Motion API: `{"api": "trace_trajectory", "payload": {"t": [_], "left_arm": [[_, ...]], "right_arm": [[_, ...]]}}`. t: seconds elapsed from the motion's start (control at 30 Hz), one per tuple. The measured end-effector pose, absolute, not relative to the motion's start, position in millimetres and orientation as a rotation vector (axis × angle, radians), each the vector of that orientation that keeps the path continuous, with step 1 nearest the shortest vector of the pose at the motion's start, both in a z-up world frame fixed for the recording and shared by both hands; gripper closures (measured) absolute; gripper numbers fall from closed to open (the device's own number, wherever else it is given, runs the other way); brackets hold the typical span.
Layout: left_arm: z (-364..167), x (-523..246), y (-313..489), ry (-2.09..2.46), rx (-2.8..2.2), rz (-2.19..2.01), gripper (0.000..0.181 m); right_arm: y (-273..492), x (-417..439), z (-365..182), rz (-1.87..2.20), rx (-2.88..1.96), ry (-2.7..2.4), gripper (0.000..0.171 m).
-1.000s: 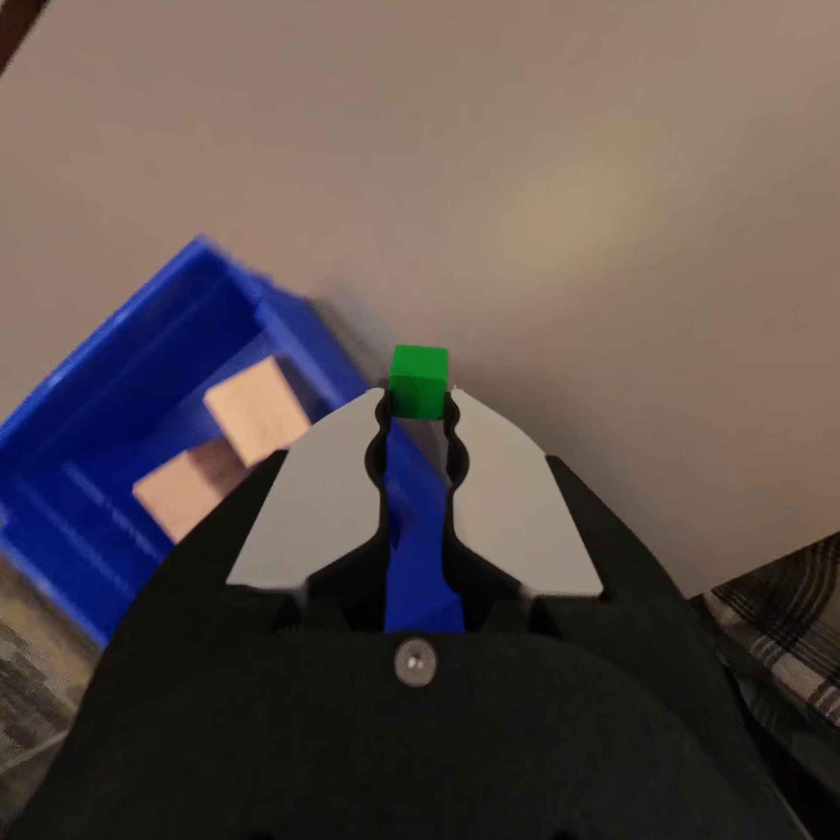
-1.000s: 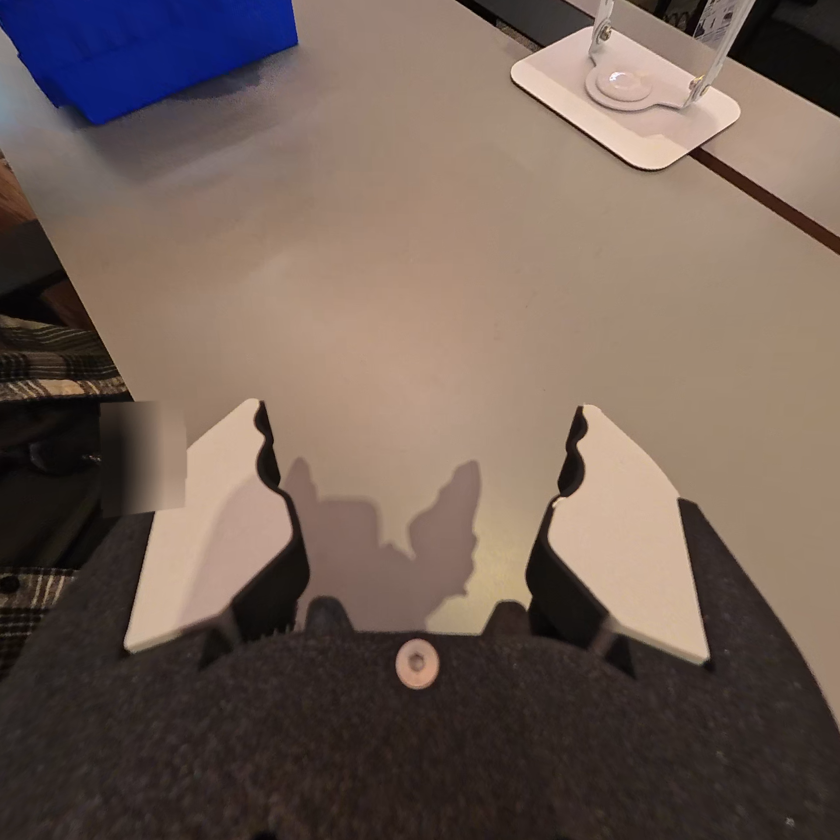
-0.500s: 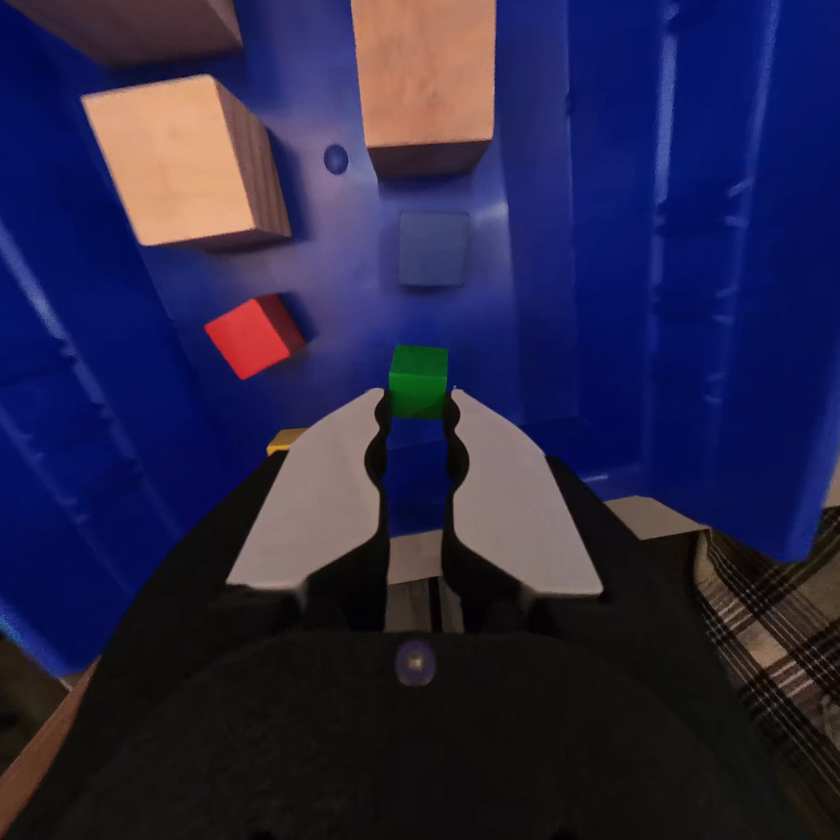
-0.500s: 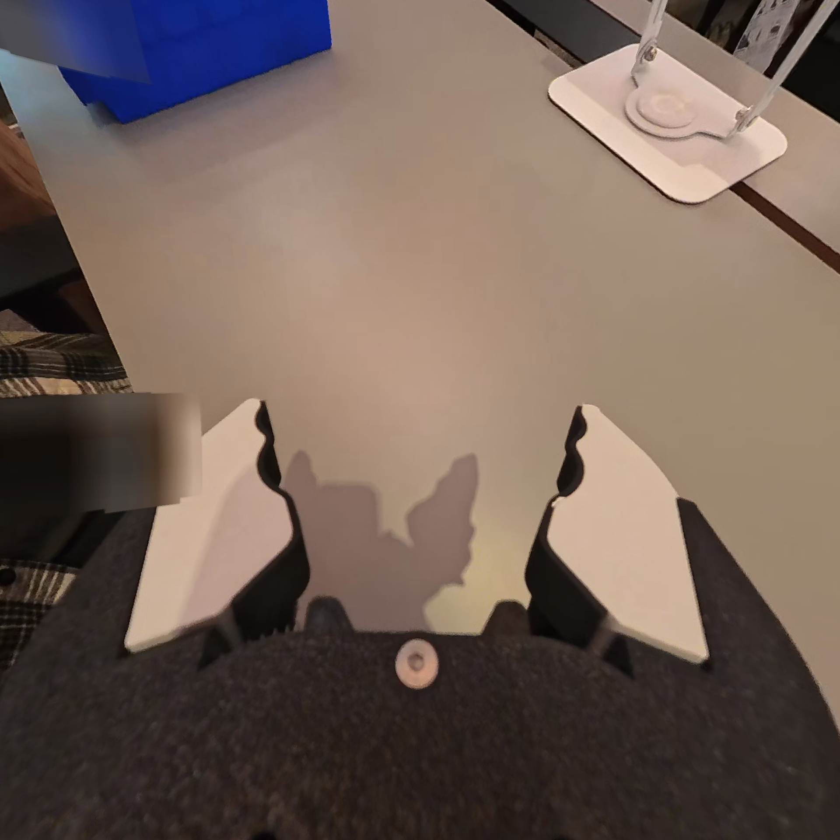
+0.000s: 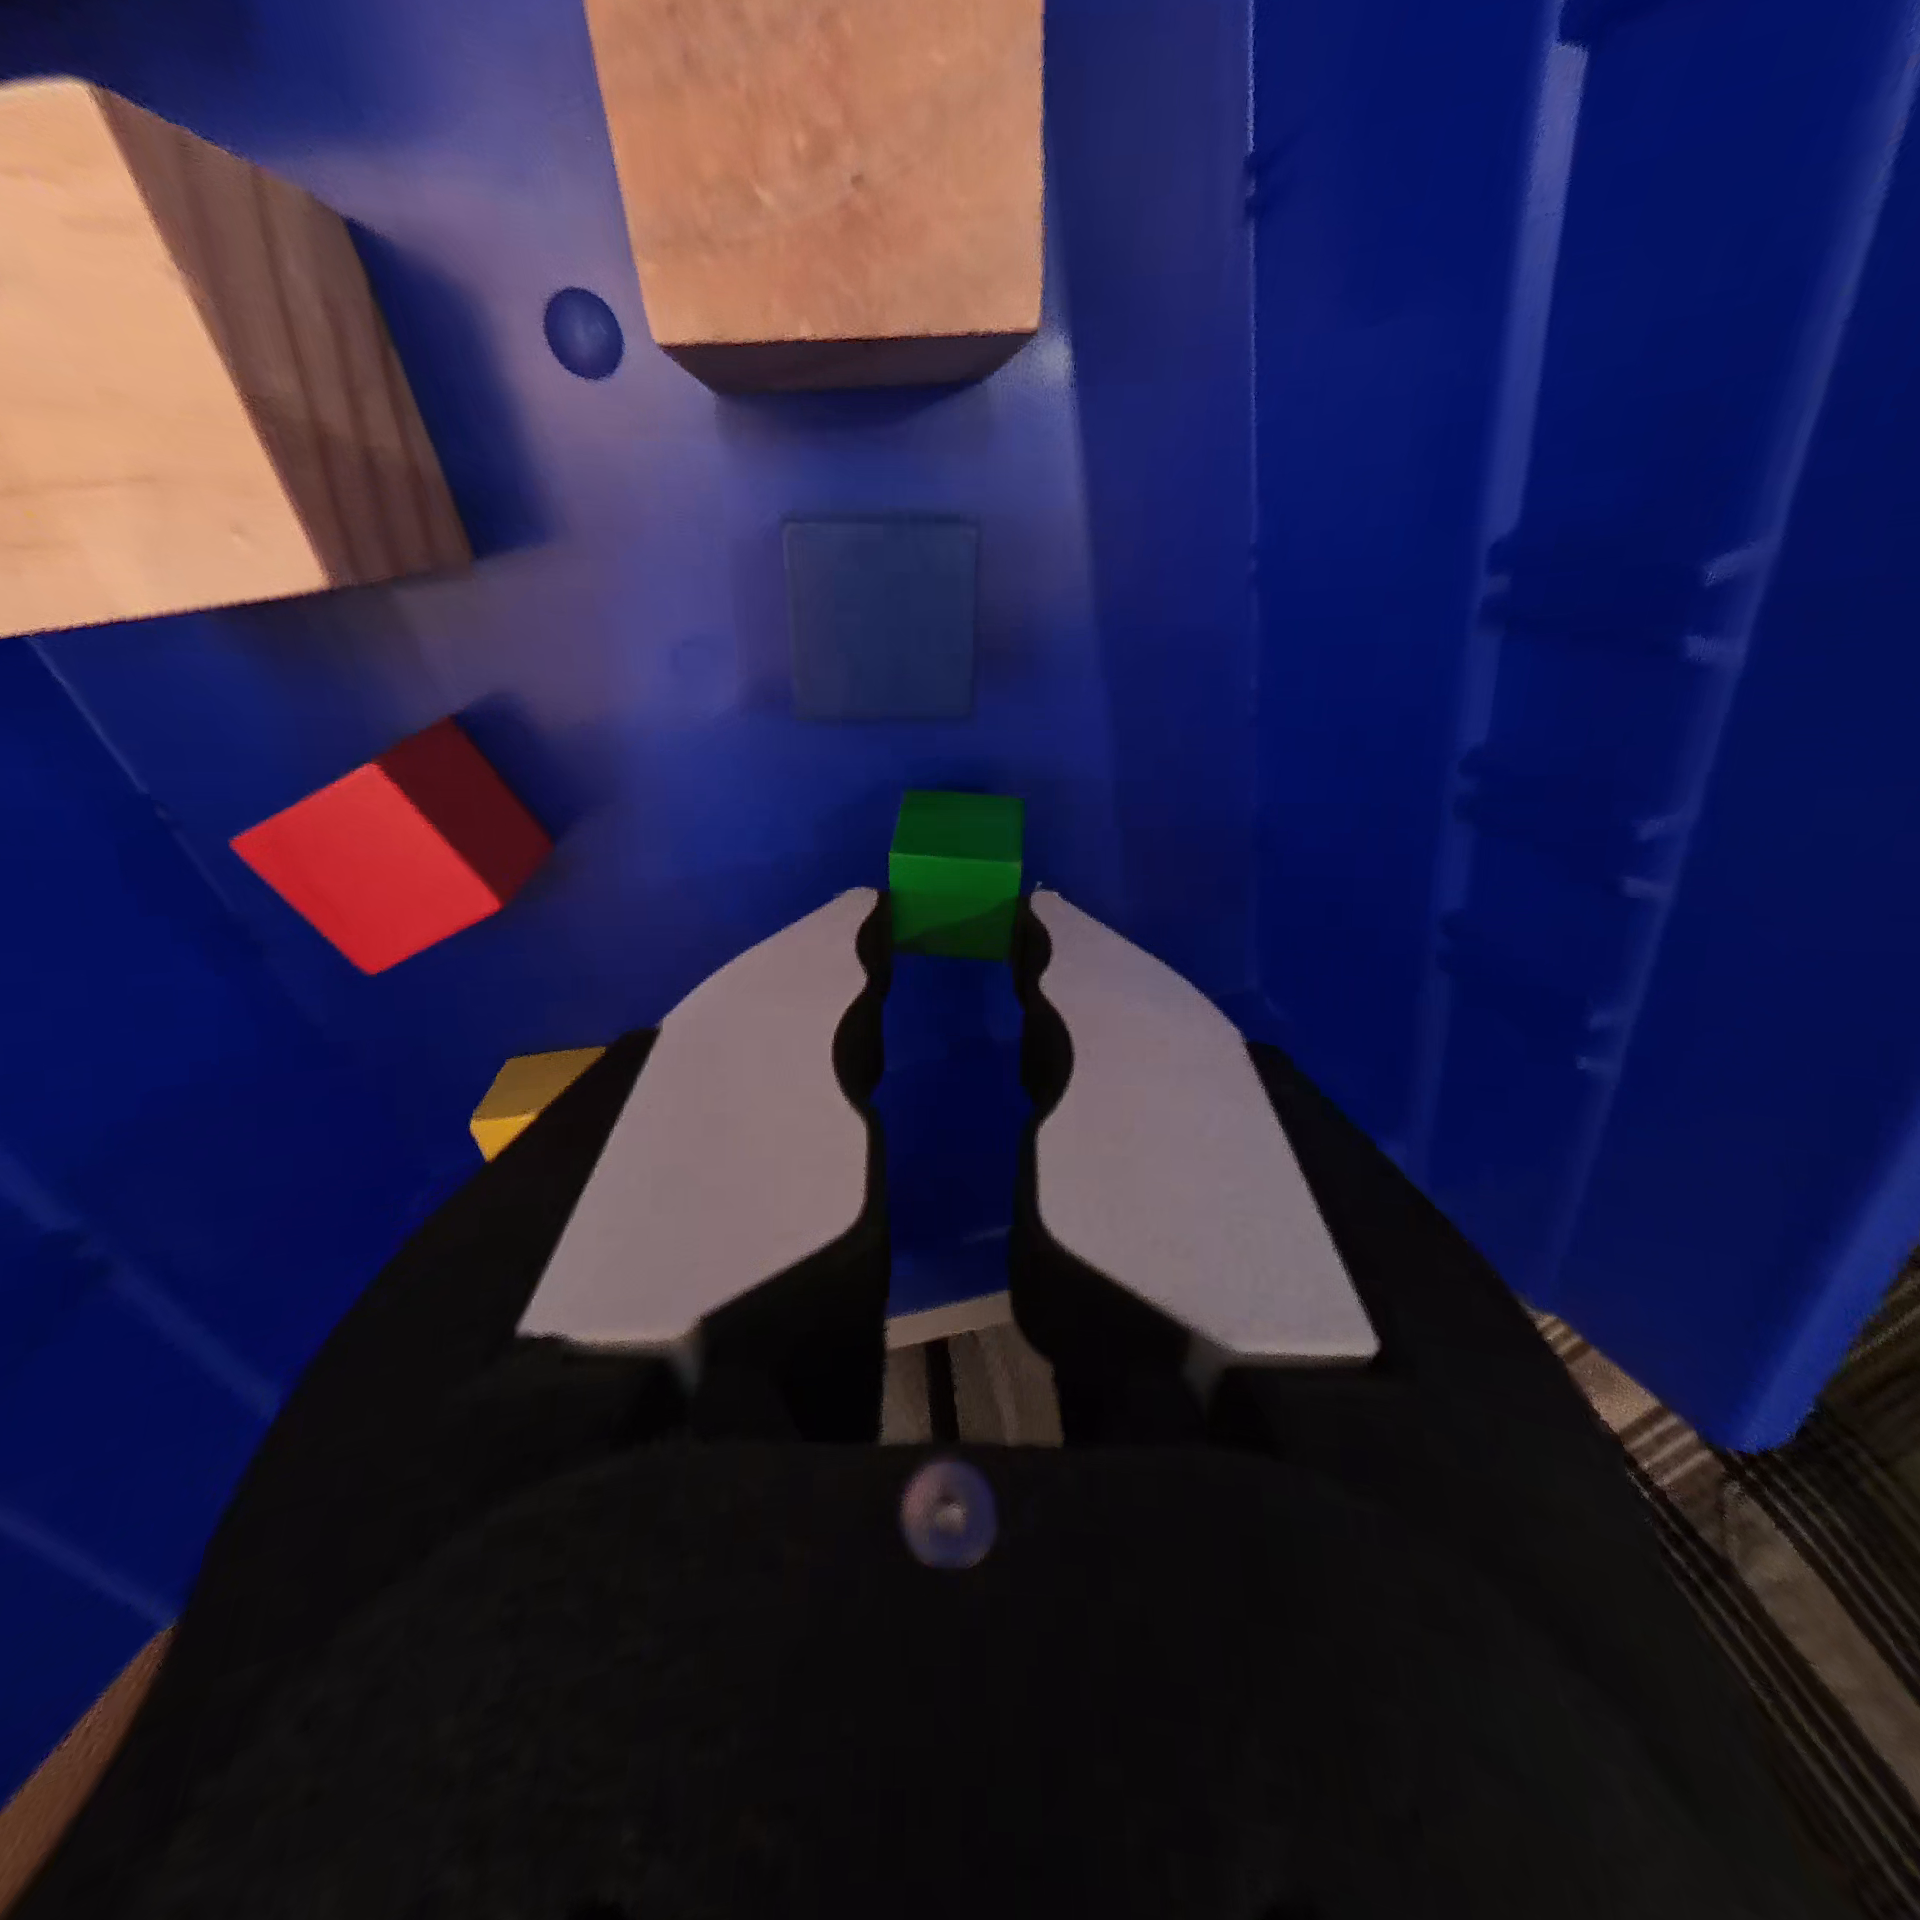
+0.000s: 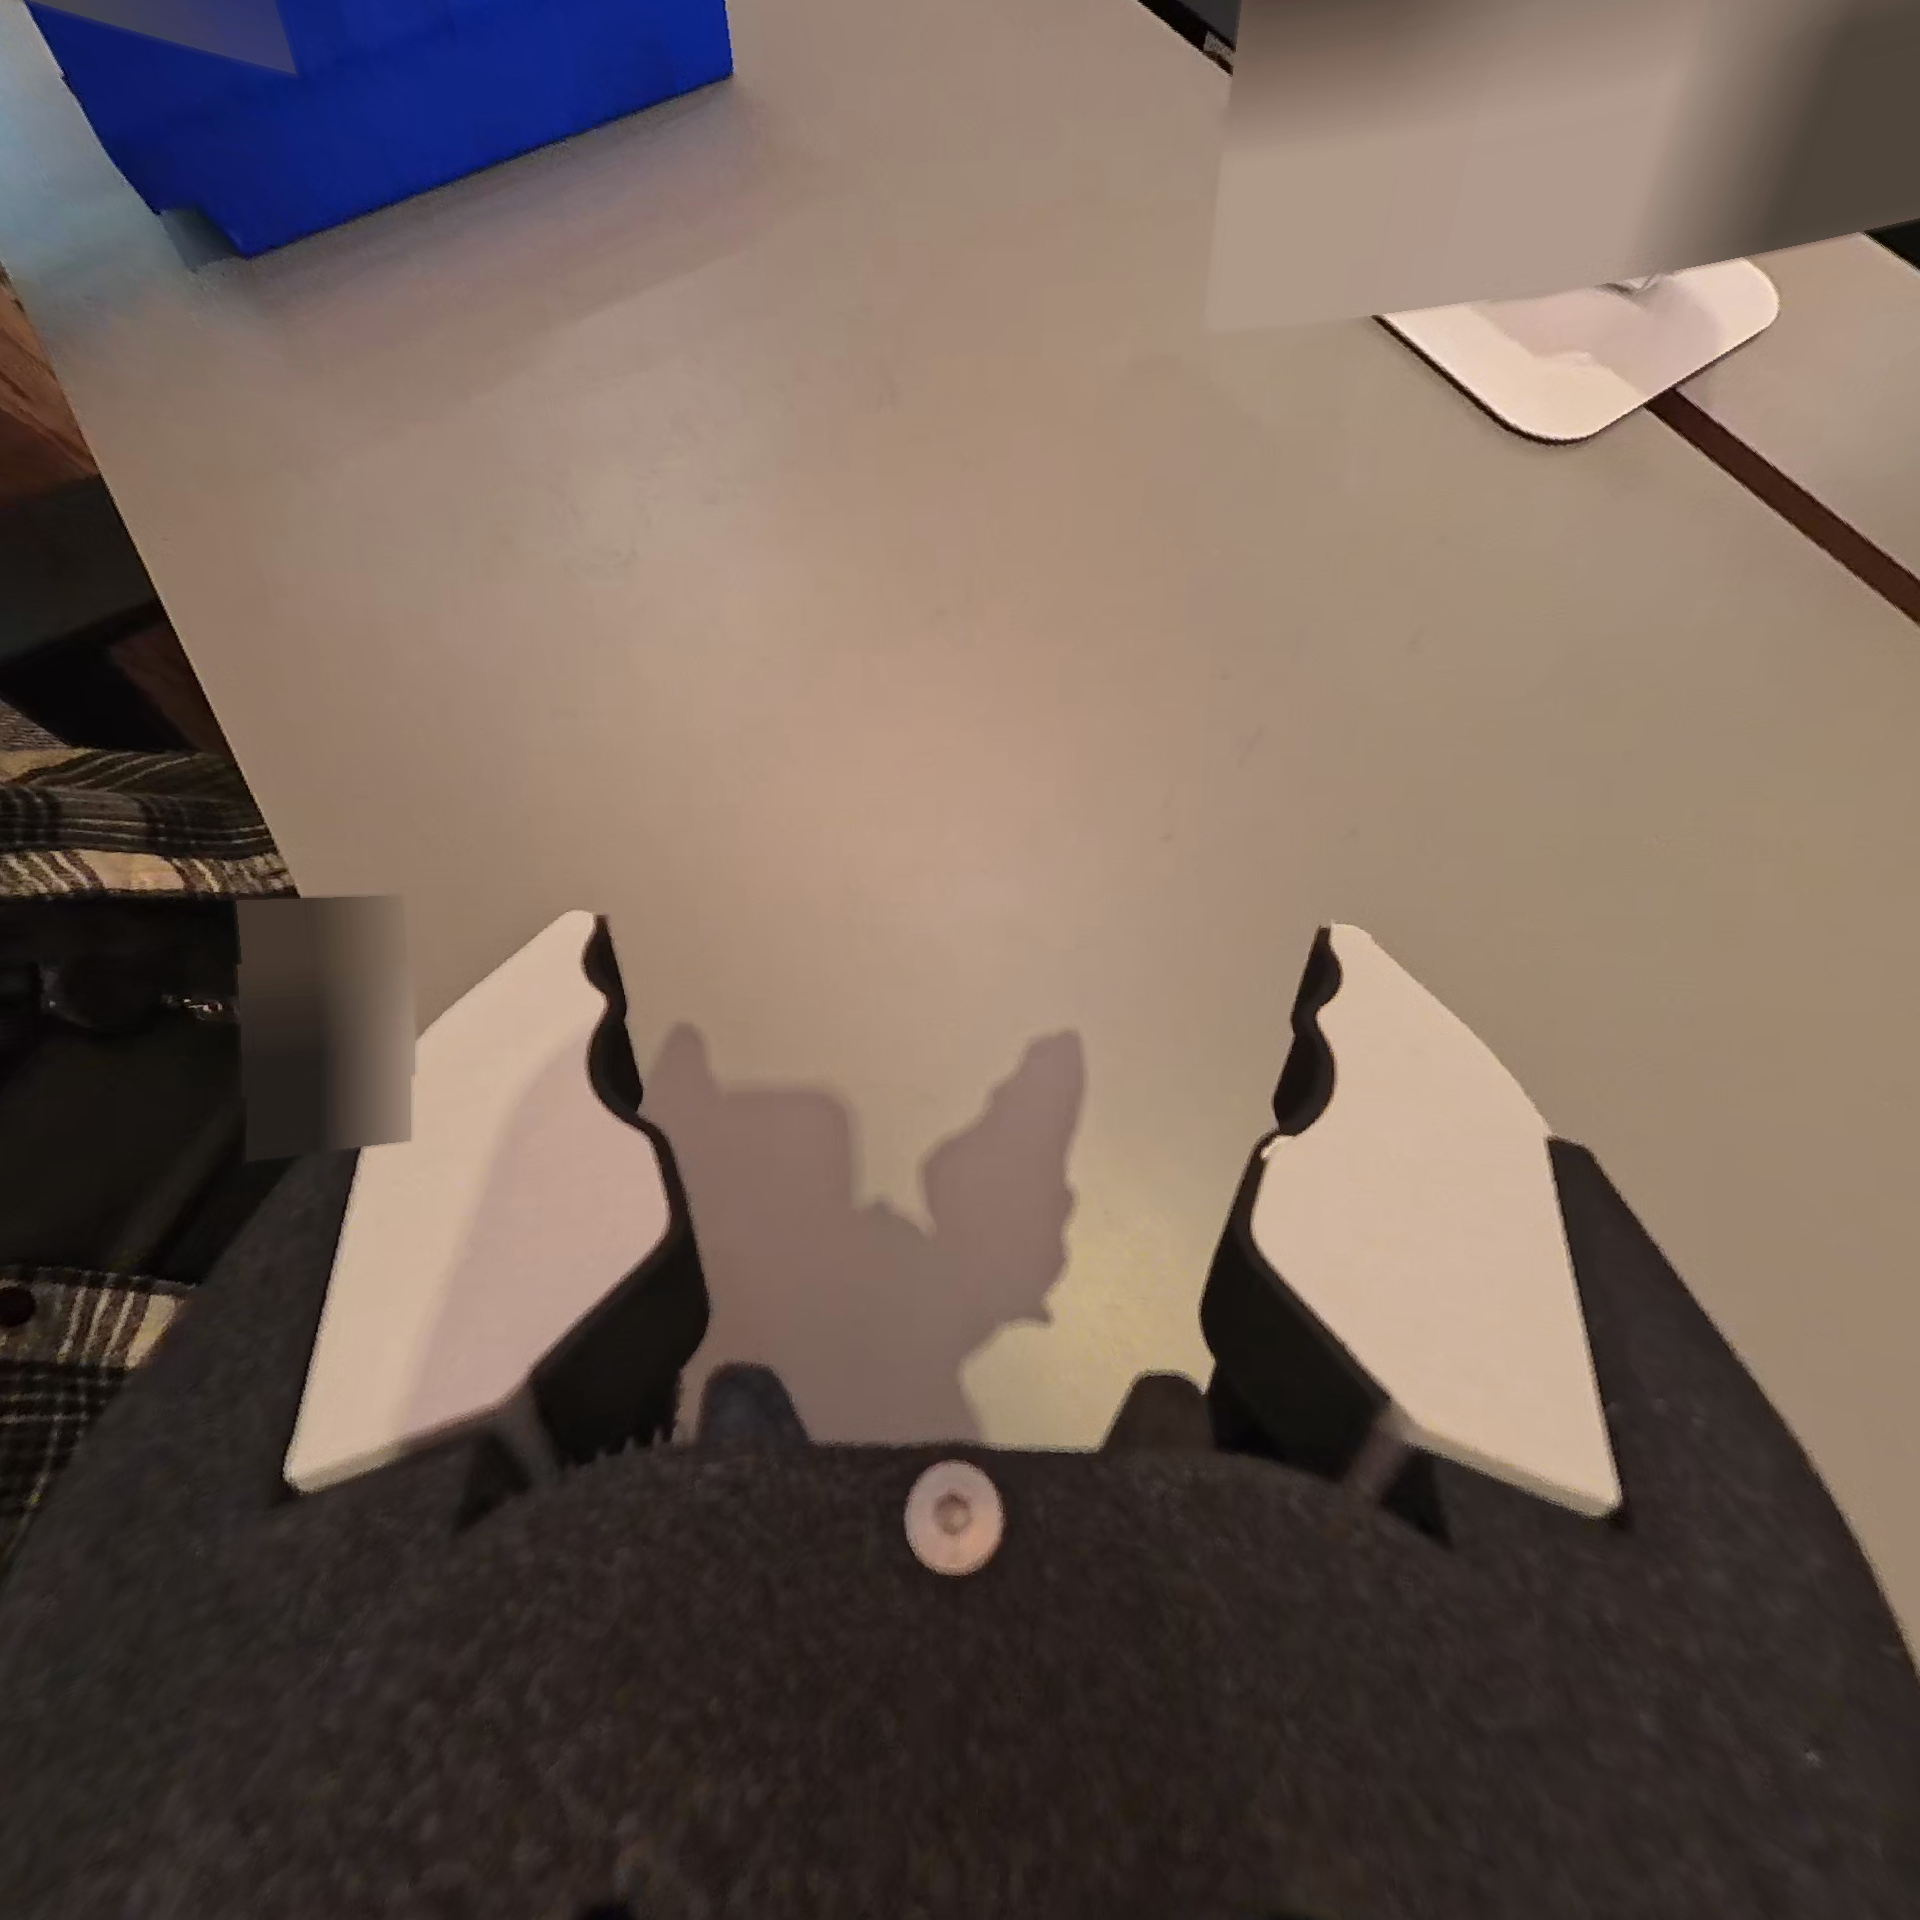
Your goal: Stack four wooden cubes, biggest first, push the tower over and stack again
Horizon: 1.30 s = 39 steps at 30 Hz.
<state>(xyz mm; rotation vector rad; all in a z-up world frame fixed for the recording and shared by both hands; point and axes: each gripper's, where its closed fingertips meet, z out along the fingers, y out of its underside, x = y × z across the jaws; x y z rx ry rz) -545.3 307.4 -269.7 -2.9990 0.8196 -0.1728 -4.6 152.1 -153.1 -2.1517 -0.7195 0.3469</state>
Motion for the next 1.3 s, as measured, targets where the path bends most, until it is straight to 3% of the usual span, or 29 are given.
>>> {"api": "trace_trajectory", "payload": {"t": [0.03, 0.2, 0.43, 0.63, 0.93, 1.3], "left_arm": [[-271, -545, 307, 0.815, -3.01, -0.182, 0.159], [-273, -545, 306, 0.784, -3.059, -0.217, 0.159], [-263, -557, 309, 0.723, -3.036, -0.232, 0.124], [-196, -558, 352, 0.568, -2.657, -0.198, 0.088], [-72, -485, 365, 0.457, -1.939, -0.291, 0.082], [-78, -428, 341, 0.369, -1.752, -0.249, 0.084]], "right_arm": [[152, -5, -153, 0.349, -2.149, -0.719, 0.051], [151, -1, -151, 0.349, -2.141, -0.705, 0.05], [149, 5, -149, 0.33, -2.135, -0.664, 0.043], [154, 19, -144, 0.244, -2.135, -0.57, 0.036], [166, 69, -120, 0.038, -2.061, -0.184, 0.025], [133, 132, -88, -0.179, -1.903, 0.152, 0.025]]}}
